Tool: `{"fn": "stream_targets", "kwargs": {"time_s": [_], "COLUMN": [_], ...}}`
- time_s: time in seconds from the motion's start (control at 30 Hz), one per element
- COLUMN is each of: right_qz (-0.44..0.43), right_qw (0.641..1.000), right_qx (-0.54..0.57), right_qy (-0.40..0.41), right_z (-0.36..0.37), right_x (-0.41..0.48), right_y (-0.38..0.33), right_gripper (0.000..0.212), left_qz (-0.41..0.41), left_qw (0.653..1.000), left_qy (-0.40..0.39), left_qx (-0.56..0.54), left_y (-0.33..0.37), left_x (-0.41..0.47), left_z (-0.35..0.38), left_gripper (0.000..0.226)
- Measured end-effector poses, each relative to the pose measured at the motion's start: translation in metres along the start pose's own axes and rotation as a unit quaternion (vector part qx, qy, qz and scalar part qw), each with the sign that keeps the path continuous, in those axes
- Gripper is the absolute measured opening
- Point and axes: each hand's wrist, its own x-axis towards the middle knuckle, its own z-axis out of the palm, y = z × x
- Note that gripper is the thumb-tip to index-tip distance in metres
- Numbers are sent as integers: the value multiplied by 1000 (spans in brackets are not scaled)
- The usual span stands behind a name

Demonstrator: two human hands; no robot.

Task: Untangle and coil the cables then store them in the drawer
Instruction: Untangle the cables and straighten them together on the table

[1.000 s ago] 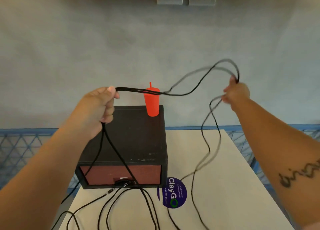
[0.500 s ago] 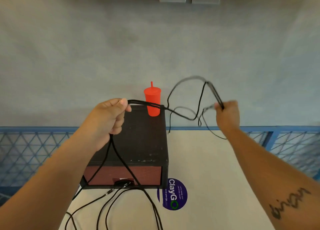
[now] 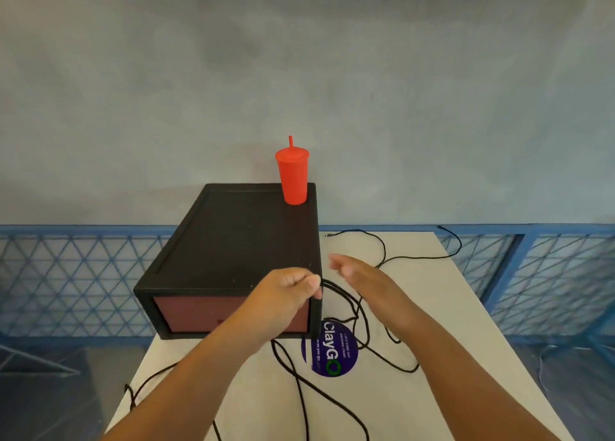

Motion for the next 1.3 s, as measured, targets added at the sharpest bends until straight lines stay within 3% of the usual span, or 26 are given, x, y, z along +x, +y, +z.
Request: {"fn": "stream_targets", "kwargs": {"time_s": [0.07,0.23,0.33,0.53,0.7,0.8,0.97,1.03,1.1,1.17,1.23,1.3], "right_qz": [-49,-100,-59,9,141,223,301,225,95,-16,-44,-48], "right_qw": [995,988,978,920,862,855,869,896,937,966,976,976], "right_qx": [-46,-117,-179,-158,-136,-225,-337,-336,-290,-248,-210,-212], "right_qy": [-77,-16,89,358,467,412,201,184,167,67,-19,-33], "right_z": [5,-5,-27,-103,-137,-128,-96,-76,-49,-20,6,22], "right_x": [-4,-3,2,8,-6,-11,-1,6,8,4,-1,-1], "right_y": [-25,-38,-33,12,74,103,119,100,61,17,-12,-21], "right_gripper": [45,24,22,25,34,32,39,42,42,39,35,34], "left_qz": [32,44,14,-30,-82,-91,-36,-4,27,48,62,78], "left_qw": [999,997,996,993,986,982,977,972,968,967,970,971], "left_qy": [-13,-39,-34,-23,5,33,72,61,40,17,2,-1], "left_qx": [1,54,78,115,146,161,199,229,247,251,237,224], "left_y": [6,21,15,-3,-31,-39,-28,-20,-12,-5,0,3], "left_x": [3,2,1,-9,-23,-23,-17,-13,-8,-3,3,5], "left_z": [6,0,-20,-72,-99,-97,-81,-70,-56,-42,-29,-22], "left_gripper": [30,26,29,29,30,32,31,30,29,28,28,28]}}
